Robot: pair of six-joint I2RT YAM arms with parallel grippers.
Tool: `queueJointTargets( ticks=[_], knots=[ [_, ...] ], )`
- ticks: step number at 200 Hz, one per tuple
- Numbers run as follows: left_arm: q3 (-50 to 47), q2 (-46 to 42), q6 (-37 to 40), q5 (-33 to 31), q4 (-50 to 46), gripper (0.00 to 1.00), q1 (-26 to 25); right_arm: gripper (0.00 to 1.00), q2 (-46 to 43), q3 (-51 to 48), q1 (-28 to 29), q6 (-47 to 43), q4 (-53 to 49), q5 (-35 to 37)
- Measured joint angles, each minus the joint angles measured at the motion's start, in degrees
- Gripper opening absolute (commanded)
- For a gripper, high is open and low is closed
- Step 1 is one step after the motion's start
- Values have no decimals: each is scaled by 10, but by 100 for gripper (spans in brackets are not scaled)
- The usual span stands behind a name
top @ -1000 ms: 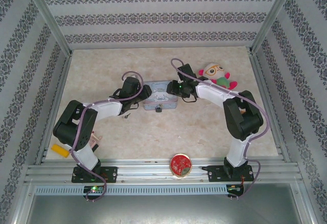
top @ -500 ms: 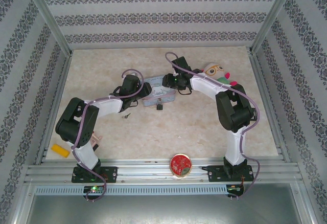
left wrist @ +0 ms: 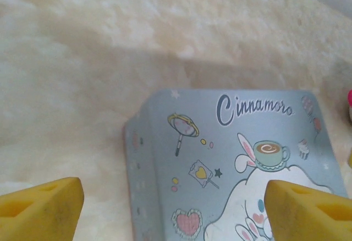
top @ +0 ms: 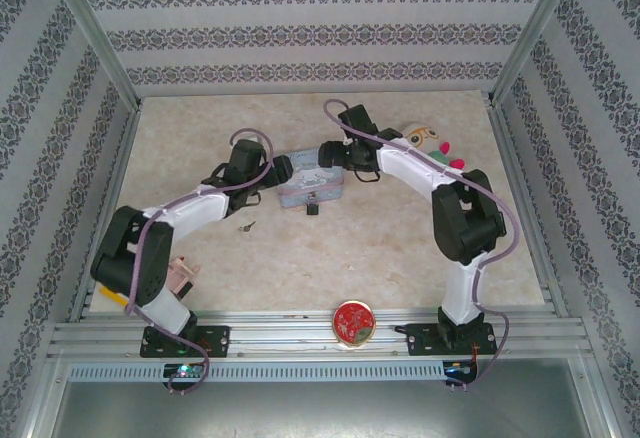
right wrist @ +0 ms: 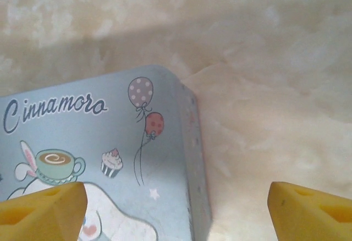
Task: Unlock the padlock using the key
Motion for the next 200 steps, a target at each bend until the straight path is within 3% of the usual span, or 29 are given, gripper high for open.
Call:
queueJointTargets(
  ticks=[21,62,95,155,200],
  knots=[
    [7,-35,25,-16,-61,85,9,98,-54,-27,1,-3,-6,33],
    [-1,-50,62,-24,-180,69,13,98,-174,-123,13,12,-15,117],
    [-29,-48,80,-24,-247,63,13,98,-249,-190,37,28,-24,175],
    [-30,30,109,2,-275,47,13,98,-290,-215,62,38,-30,253],
    [-30,35,114,11,-280,35,14,98,-303,-219,66,40,-30,276]
  ],
)
